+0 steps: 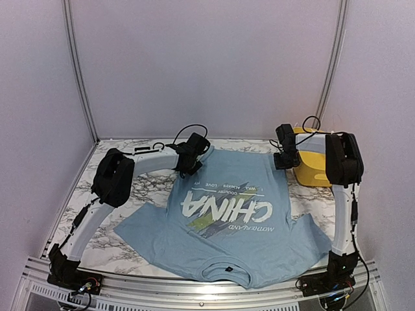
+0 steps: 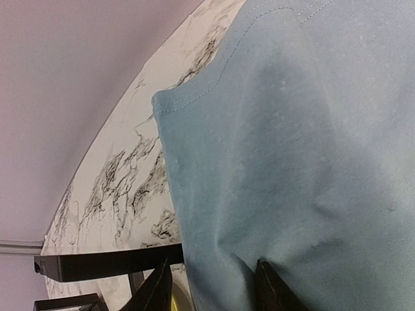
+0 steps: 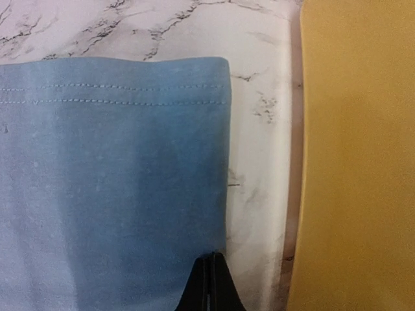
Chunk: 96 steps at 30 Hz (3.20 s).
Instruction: Pin the brooch onto the clothing
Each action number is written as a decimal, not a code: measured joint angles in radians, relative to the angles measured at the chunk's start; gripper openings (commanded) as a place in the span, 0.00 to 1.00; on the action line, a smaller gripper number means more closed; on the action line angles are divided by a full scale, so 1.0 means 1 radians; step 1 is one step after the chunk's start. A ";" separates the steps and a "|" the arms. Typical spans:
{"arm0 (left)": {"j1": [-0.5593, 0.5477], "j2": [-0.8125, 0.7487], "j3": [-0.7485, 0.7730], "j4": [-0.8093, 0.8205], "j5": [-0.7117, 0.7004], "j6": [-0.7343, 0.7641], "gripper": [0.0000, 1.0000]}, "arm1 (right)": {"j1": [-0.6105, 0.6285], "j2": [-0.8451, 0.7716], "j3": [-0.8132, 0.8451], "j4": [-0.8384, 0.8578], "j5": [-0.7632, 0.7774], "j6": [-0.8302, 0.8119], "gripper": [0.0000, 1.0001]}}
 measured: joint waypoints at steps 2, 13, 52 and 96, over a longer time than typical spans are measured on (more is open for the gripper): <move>0.005 0.000 0.000 0.002 0.003 -0.007 0.45 | -0.002 0.007 0.012 -0.003 0.002 -0.010 0.00; 0.065 -0.004 -0.001 0.003 0.045 -0.042 0.49 | -0.002 0.013 0.055 -0.038 -0.003 -0.073 0.00; 0.069 -0.153 -0.127 0.227 0.139 0.021 0.56 | -0.016 0.148 0.243 -0.072 0.115 -0.046 0.00; 0.364 -0.367 -0.530 0.095 0.460 -0.388 0.81 | 0.323 -0.357 -0.404 0.360 -0.448 0.113 0.70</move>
